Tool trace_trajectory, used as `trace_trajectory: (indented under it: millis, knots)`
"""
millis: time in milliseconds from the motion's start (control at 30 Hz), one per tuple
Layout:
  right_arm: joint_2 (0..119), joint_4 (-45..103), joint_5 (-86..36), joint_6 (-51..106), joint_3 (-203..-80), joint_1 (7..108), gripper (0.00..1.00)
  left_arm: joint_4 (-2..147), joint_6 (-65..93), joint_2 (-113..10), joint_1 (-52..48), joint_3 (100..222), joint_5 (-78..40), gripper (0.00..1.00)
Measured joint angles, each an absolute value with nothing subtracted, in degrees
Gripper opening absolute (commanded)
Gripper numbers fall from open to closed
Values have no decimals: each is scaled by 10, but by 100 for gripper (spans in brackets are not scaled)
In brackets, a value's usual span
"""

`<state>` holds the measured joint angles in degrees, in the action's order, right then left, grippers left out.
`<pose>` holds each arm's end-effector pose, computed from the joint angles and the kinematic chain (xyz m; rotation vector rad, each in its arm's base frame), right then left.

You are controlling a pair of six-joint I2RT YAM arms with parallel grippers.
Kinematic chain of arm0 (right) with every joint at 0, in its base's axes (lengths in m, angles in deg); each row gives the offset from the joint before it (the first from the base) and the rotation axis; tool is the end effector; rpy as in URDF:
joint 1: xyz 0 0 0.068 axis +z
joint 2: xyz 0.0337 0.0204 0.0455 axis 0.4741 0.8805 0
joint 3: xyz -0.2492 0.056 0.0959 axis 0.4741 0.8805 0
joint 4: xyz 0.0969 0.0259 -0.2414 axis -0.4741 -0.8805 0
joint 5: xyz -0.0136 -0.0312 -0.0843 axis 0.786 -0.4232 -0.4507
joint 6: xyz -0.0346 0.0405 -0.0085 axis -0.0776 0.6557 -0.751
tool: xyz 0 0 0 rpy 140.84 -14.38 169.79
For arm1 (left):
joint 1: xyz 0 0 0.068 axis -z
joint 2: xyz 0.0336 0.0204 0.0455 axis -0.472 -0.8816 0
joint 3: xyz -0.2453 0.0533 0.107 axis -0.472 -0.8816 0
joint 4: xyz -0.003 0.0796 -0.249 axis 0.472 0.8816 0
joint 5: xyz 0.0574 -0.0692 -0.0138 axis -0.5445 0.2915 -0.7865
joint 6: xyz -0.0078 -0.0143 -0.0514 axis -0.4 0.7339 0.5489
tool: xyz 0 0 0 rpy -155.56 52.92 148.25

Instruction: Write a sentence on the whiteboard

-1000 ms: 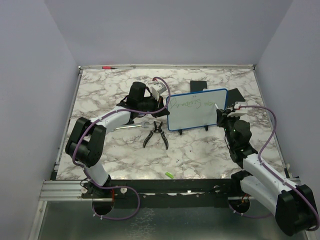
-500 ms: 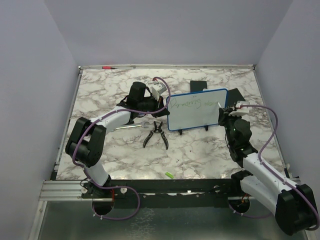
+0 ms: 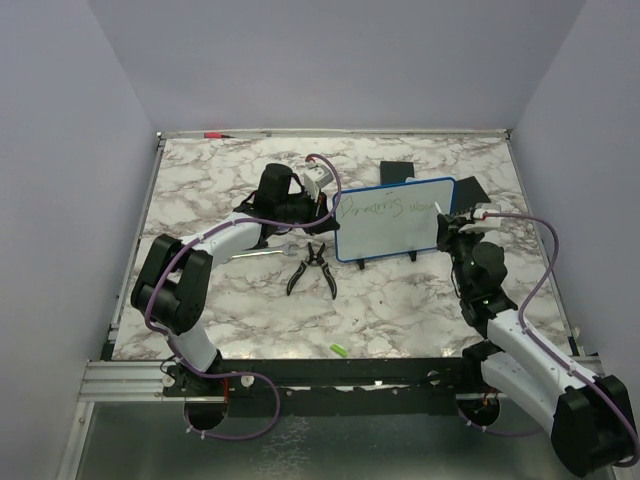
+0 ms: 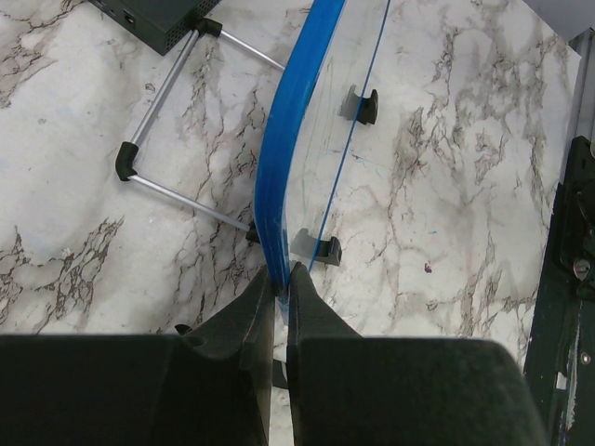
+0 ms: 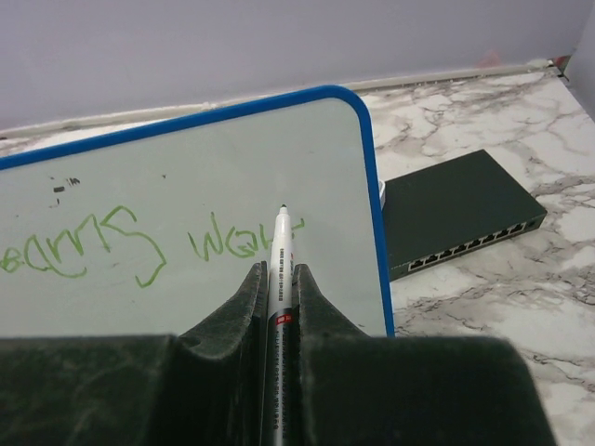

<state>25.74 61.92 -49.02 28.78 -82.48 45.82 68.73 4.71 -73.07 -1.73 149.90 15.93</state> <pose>0.1843 0.0476 0.2389 0.0961 1.5379 0.1325 0.3221 -0.1875 0.2297 0.8935 1.9208 -1.0878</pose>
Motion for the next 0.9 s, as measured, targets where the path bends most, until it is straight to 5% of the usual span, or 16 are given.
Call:
trace_trajectory:
  millis: [900]
  knots:
    - [302,633,-485,282,-829,458,1,688,47,-730,-17,1500,159,0]
